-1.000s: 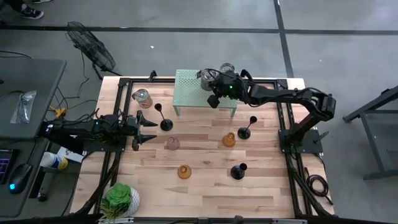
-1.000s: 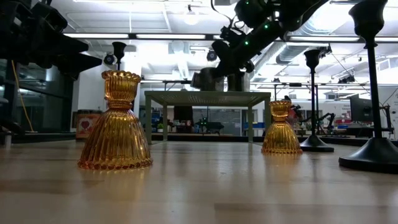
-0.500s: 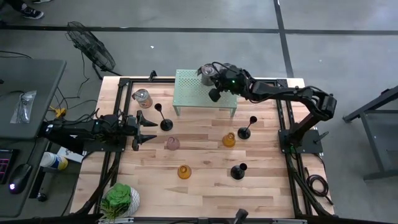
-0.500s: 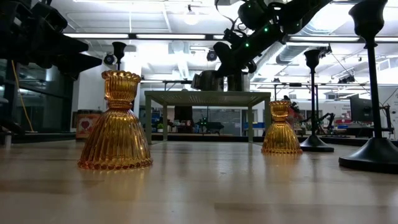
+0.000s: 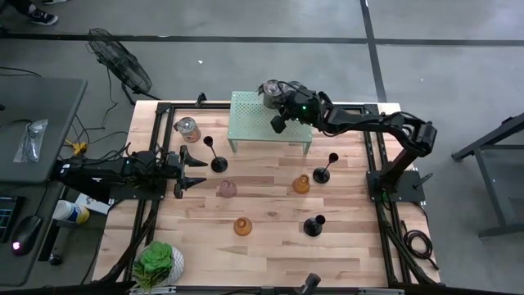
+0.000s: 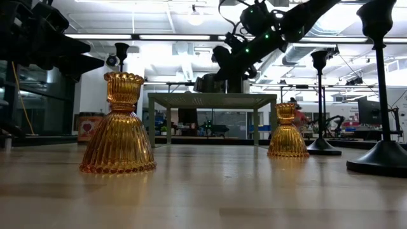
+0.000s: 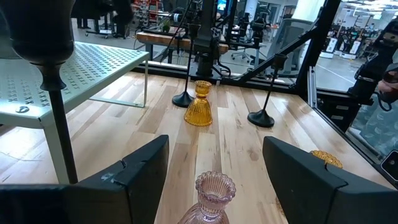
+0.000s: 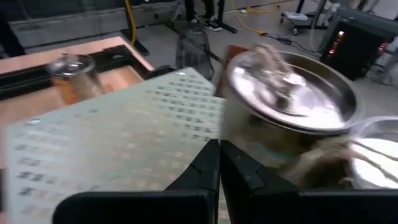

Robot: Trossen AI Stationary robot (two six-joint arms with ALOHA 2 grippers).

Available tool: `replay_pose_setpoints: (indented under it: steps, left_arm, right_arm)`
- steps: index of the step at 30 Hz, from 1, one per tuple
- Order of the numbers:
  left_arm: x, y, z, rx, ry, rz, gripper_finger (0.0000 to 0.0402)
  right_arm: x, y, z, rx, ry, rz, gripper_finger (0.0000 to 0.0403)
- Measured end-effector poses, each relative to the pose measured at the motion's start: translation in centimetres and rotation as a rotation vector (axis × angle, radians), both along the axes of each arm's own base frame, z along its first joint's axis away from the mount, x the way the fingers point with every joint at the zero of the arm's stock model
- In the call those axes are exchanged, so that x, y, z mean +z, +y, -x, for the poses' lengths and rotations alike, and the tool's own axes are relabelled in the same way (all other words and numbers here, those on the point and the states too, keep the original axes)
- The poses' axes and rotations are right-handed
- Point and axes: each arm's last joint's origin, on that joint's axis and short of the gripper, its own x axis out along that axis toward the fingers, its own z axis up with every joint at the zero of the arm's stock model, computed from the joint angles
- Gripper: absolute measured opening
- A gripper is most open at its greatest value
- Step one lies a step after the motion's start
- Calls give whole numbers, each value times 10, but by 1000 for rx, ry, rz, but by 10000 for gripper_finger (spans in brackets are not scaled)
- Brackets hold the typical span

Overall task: Pick & Place candle stick holders
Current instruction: Put the scented candle on the shelf

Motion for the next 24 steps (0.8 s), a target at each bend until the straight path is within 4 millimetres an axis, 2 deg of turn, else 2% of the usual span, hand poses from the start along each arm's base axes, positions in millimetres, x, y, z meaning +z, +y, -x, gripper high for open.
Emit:
replay_pose_setpoints:
  steps: [9,13,17,24]
  left_arm:
    - [0,0,0,0,0,0,255]
    - [0,0,0,0,0,0,255]
    - [0,0,0,0,0,0,255]
    - [0,0,0,0,0,0,255]
  right_arm:
    - [2,14,-6,45,-4,0,3]
    - [10,27,-5,69,-16,-13,3]
    - [16,40,3,73,24,-78,3]
    - [29,57,29,106,153,-149,3]
